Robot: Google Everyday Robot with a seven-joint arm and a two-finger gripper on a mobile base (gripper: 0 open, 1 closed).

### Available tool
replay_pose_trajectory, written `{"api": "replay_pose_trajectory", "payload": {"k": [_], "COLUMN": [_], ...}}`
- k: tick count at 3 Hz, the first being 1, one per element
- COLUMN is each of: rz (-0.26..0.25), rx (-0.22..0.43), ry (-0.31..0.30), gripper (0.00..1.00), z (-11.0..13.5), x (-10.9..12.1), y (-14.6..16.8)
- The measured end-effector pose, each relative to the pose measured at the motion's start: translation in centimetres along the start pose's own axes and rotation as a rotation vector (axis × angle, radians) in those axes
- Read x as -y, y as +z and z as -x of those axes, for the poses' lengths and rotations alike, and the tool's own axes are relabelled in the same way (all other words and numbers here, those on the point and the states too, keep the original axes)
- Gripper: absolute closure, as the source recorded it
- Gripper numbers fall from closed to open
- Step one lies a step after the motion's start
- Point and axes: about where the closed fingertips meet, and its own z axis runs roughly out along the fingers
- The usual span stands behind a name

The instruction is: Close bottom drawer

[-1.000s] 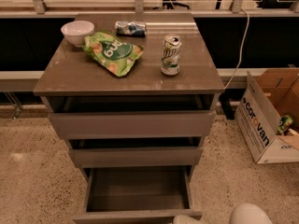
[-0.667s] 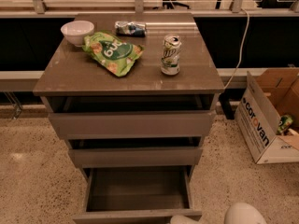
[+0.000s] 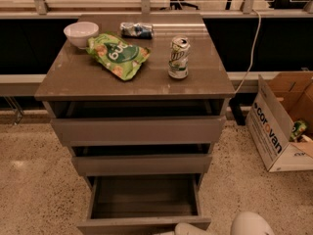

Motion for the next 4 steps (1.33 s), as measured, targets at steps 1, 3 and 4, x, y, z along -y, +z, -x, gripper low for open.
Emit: {"api": "replay_pose_trajectory", "payload": {"k": [1,3,4], "rz": [0.084,0.044,0.018], "rx": [0.058,0.056,0.068], "ry": [-0.038,-0.081,-0.146], "gripper": [1.0,1.0,1.0], "z": [0.8,2.3,6.5], "x": [-0.8,-0.6,-0.3], "y": [0.0,0.0,-0.8]}}
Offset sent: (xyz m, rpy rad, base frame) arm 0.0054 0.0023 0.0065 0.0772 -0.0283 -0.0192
